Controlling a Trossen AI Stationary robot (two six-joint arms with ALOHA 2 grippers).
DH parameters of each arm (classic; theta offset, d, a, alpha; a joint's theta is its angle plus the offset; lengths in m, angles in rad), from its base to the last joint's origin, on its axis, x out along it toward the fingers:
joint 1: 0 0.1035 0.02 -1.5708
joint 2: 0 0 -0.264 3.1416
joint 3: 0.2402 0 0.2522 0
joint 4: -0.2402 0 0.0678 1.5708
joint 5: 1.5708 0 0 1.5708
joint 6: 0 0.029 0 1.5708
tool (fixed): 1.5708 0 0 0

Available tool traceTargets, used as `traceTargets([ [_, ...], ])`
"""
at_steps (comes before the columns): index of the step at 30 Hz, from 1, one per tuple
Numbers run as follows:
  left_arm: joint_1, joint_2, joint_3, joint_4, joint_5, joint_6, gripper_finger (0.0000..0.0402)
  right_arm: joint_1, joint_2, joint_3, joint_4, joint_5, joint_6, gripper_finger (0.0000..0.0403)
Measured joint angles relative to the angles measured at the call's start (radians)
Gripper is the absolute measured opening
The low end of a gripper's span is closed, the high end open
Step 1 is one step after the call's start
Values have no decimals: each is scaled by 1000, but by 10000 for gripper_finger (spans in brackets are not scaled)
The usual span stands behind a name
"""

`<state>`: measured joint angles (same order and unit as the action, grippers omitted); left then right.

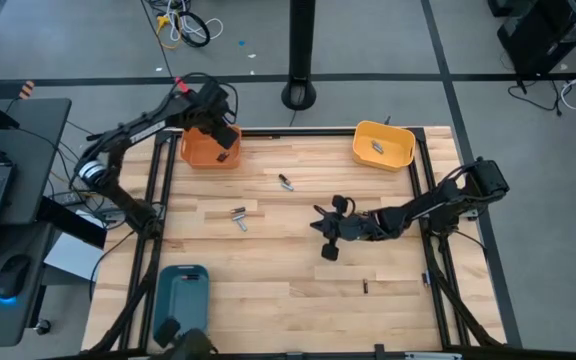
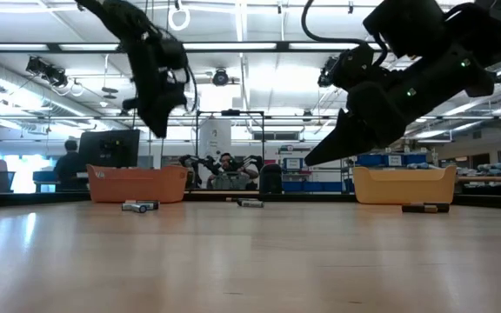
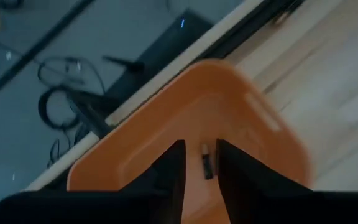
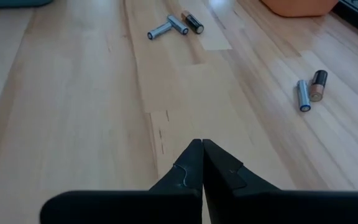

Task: Sort batteries
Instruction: Put the small gray battery into the yellow bin

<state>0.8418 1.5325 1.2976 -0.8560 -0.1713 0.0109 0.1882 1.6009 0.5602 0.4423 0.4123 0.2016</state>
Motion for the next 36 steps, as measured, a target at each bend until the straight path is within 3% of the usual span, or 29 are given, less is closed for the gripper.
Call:
traceTargets([
  [9,-223,-173,-108,218,0,0,96,-35,0,0,8,-47,-44,11],
  [15,-405,-251,-303,536,0,-19,94,-62,0,0,23,-99,-74,11],
  [21,-543,-244,-520,869,0,-23,94,-92,0,0,28,-150,-40,11],
  [27,-601,-230,-741,1201,0,-96,94,-127,0,0,29,-155,36,22],
  [36,-628,-229,-916,1435,-1,-89,94,-268,0,52,33,-184,82,35],
])
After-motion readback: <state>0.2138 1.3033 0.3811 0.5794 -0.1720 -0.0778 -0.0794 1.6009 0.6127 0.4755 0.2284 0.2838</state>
